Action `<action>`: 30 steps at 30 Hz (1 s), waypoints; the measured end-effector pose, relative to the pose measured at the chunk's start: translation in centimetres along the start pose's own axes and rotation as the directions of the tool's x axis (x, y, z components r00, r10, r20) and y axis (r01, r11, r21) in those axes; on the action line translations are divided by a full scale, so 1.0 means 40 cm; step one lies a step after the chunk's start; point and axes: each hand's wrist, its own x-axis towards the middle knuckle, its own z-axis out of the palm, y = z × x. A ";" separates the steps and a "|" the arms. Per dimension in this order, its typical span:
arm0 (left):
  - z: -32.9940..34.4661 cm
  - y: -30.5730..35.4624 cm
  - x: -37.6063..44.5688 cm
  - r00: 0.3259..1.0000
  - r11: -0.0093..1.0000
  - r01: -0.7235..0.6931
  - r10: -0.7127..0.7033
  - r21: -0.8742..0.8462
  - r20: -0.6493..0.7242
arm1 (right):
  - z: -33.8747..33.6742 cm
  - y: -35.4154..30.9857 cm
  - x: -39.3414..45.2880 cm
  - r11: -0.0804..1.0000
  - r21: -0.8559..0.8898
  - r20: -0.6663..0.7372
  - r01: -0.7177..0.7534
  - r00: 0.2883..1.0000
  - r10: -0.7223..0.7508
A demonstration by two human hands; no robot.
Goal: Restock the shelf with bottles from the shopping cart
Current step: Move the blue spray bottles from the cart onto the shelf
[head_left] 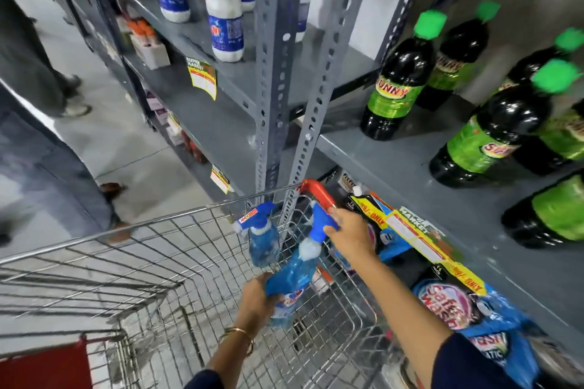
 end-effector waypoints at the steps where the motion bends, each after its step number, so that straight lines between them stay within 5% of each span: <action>1: -0.010 0.007 -0.018 1.000 1.000 -0.020 0.020 -0.006 -0.013 | -0.018 -0.008 -0.013 1.000 0.016 0.007 0.024 1.000 -0.025; 9: -0.084 0.196 -0.198 0.959 0.959 -0.282 0.282 -0.008 -0.025 | -0.262 -0.127 -0.187 0.913 0.175 -0.046 0.368 0.929 -0.366; 15: -0.033 0.404 -0.353 0.888 0.884 -0.458 0.460 -0.089 -0.007 | -0.541 -0.195 -0.377 0.819 0.028 -0.173 0.574 0.809 -0.561; 25: 0.217 0.754 -0.587 0.698 0.702 -0.704 0.712 -0.111 0.078 | -0.957 -0.085 -0.661 0.766 -0.296 -0.473 0.571 0.609 -0.637; 30: 0.401 0.861 -0.660 0.666 0.686 -0.708 0.727 -0.165 0.165 | -1.093 0.062 -0.742 0.839 -0.244 -0.606 0.486 0.600 -0.523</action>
